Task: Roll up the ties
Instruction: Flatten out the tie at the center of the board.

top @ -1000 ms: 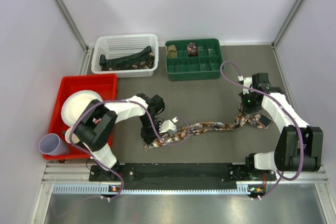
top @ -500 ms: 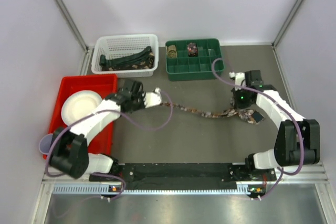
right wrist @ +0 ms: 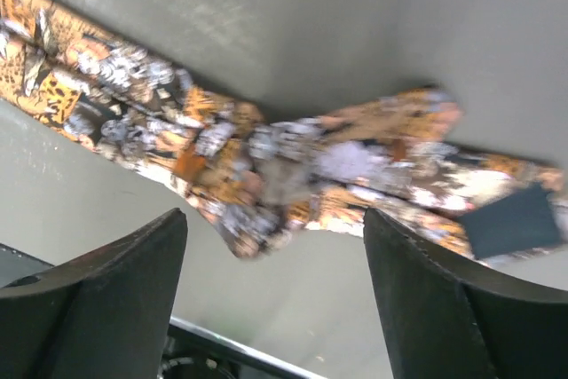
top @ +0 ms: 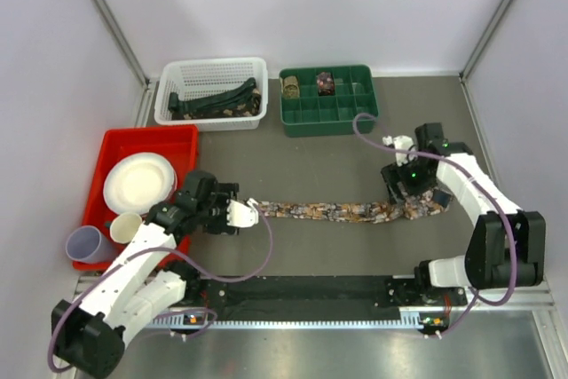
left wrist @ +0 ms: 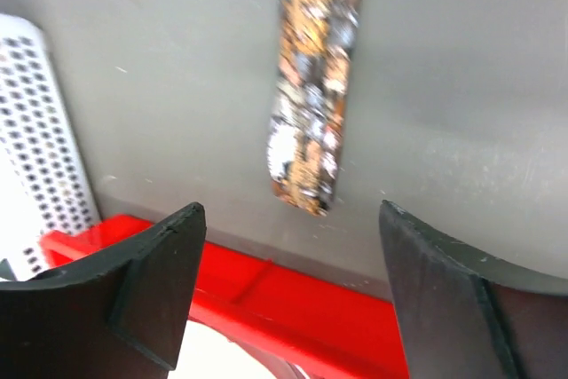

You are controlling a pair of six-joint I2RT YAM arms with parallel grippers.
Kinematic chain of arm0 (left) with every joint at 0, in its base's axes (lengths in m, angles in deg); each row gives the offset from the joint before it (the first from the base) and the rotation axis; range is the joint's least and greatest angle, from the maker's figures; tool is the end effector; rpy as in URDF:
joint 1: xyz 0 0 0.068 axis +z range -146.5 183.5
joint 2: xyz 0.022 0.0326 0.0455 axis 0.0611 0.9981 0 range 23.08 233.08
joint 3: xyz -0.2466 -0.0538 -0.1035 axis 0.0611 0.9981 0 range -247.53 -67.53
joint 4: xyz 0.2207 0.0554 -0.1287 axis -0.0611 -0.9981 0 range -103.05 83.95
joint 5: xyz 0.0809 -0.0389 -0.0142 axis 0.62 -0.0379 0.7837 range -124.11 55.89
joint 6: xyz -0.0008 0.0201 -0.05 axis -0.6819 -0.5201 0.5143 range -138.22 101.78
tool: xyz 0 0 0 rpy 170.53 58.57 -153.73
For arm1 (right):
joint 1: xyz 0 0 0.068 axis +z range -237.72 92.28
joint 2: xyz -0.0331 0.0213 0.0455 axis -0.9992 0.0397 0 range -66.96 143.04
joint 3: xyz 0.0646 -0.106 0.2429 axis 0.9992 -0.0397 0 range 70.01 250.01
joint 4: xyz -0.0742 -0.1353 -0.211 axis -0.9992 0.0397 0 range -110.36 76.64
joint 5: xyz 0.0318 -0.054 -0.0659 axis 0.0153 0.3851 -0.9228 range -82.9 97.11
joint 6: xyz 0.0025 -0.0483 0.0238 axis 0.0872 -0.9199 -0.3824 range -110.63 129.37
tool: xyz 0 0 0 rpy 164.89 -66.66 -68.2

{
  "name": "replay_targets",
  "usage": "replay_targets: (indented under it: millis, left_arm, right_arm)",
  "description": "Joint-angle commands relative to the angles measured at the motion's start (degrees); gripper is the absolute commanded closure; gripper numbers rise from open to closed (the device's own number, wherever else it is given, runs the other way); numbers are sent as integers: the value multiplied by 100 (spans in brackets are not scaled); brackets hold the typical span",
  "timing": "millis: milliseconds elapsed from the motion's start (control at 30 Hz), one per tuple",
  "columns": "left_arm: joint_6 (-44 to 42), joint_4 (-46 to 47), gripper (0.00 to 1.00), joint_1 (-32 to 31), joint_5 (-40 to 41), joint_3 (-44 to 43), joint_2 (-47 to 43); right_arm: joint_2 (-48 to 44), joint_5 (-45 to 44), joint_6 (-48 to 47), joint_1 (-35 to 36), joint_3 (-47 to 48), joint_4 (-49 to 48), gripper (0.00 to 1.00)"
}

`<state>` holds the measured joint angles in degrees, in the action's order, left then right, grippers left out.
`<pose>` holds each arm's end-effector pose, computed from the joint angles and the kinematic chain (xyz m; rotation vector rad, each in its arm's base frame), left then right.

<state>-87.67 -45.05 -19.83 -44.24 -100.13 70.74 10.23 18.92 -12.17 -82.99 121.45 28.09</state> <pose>0.1429 -0.0684 0.2147 1.8565 1.6695 0.1135 0.2363 0.0269 0.2138 -0.6829 2.7470 0.2325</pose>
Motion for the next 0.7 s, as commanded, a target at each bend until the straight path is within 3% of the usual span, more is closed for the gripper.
replay_targets:
  millis: [0, 167, 233, 333, 533, 667]
  left_arm:
    - [501, -135, 16, 22, -561, -580, 495]
    - [1696, 76, 1, 22, -472, -1555, 1779]
    - [2215, 489, 1, 22, -420, -1749, 1957]
    - [2436, 840, 1, 22, -507, -1750, 2089]
    - [2419, 965, 1, 30, -288, -1601, 2212]
    - [2646, 1176, 1, 31, -51, -1416, 2335]
  right_arm:
    - [260, 575, -640, -786, 1112, 883, 21]
    - [718, 717, -1151, -1721, 1509, 1290, 36]
    - [806, 839, -1090, -1739, 1431, 1273, 46]
    - [964, 902, -652, -1721, 1168, 1019, 51]
    - [1386, -501, -606, -1809, 325, 167, 73]
    - [1895, -952, -571, -2020, 428, -309, 78]
